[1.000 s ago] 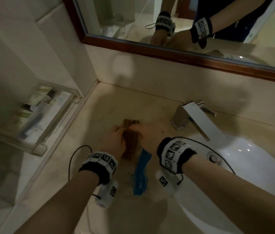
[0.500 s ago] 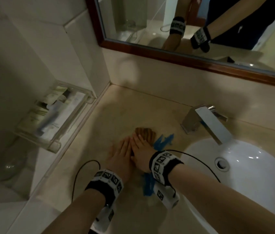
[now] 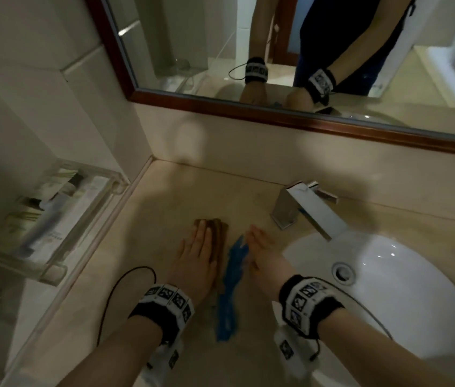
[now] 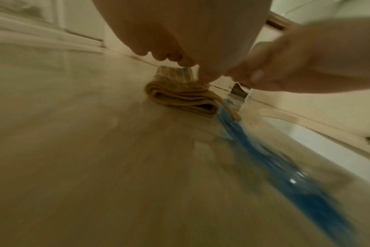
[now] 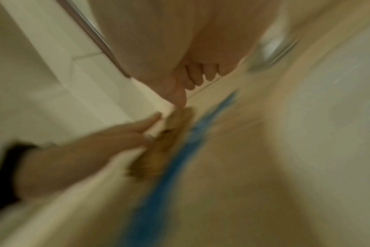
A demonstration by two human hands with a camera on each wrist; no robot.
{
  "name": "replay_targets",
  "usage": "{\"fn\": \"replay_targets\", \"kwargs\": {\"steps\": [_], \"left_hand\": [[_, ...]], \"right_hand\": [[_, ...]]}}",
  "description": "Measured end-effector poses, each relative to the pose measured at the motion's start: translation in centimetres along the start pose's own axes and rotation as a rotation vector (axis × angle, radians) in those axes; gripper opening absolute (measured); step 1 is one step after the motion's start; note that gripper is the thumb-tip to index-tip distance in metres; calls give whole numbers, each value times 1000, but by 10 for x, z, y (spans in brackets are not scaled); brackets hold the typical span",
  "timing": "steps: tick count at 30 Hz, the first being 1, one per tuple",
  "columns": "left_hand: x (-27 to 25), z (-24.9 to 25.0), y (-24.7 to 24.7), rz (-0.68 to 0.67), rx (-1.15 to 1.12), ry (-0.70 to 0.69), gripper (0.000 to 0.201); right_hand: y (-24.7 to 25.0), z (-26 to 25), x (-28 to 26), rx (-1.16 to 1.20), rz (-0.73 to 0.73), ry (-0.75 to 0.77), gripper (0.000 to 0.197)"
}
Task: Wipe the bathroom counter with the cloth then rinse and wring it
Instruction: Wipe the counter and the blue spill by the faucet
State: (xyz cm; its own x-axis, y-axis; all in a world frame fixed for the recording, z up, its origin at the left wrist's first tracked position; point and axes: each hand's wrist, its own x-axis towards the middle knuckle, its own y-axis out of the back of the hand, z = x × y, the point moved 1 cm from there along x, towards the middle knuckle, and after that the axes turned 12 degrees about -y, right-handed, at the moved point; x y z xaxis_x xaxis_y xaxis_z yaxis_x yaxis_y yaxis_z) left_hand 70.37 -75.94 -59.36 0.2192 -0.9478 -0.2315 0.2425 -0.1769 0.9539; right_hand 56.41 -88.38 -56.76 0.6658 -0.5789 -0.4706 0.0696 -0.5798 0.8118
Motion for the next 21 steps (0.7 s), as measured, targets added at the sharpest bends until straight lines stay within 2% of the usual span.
{"fn": "replay_targets", "kwargs": {"steps": [3, 11, 18, 21], "left_hand": [[26, 2, -15, -63, -21, 44, 102], [0, 14, -20, -197, -31, -43, 110], [41, 17, -19, -144, -45, -18, 116], [37, 26, -18, -156, -60, -1, 113]], "right_hand": [[10, 41, 8, -100, -21, -108, 66], [17, 61, 3, -119, -37, -23, 74], [4, 76, 10, -278, -26, 52, 94], [0, 78, 5, -431, -33, 78, 105]]}}
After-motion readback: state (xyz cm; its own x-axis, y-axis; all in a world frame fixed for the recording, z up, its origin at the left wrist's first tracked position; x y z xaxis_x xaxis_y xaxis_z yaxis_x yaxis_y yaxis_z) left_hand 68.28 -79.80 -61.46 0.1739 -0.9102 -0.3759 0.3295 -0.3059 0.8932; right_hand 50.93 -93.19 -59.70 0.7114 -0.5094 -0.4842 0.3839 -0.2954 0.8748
